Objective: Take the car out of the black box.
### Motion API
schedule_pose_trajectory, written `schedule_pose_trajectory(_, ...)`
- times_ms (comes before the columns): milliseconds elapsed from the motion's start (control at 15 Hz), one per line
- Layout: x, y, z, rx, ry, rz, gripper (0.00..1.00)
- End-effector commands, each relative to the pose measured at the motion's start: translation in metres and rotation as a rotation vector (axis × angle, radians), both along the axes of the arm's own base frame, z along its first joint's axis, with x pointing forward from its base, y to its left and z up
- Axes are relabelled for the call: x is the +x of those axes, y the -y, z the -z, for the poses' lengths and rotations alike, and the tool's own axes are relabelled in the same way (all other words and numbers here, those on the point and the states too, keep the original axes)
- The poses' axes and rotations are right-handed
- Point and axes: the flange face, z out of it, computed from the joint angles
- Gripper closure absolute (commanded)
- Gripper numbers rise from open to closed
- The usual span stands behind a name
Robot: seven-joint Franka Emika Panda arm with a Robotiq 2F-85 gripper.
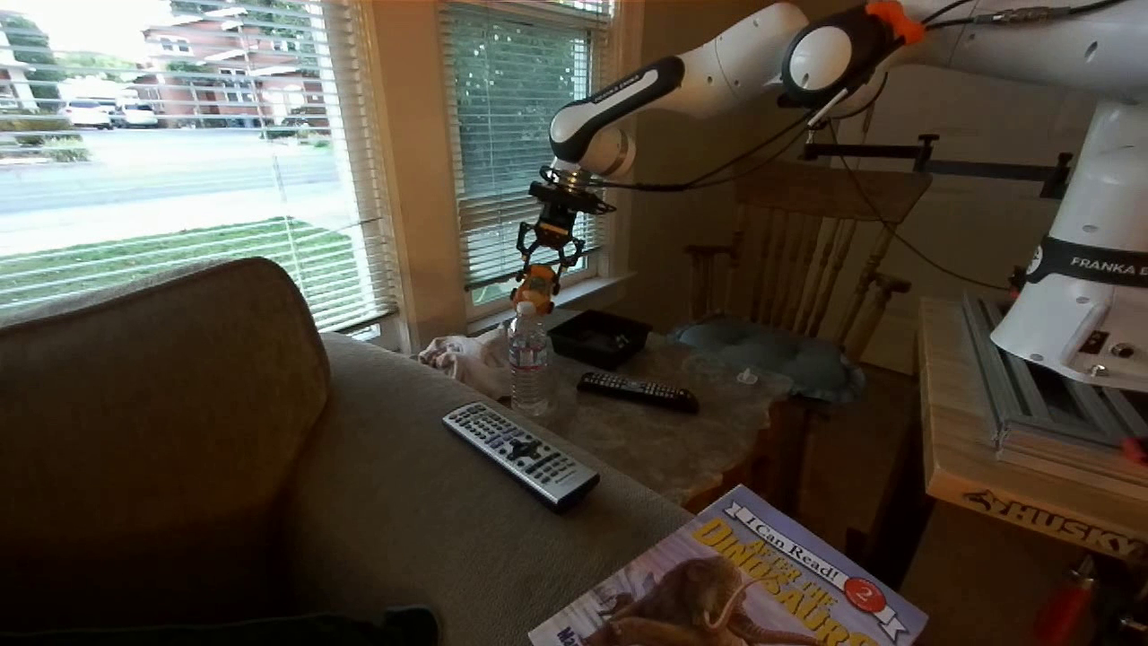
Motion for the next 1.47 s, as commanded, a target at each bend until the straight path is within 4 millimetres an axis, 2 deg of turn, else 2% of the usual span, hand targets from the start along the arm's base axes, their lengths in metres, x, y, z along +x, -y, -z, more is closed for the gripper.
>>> schedule_pose_trajectory(0, 0.003, 0.007, 0.004, 0.067, -0.020, 0.074, 0.52)
schedule_pose_trajectory(533, -0.002, 0.020, 0.022, 0.061, -0.066, 0.155, 0.52)
schedule_pose_trajectory(1200, -0.008, 0.026, 0.032, 0.036, -0.127, 0.219, 0.52)
schedule_pose_trajectory(1267, -0.008, 0.027, 0.031, 0.030, -0.131, 0.222, 0.45)
schedule_pose_trajectory(1400, -0.008, 0.027, 0.030, 0.024, -0.137, 0.231, 0.39)
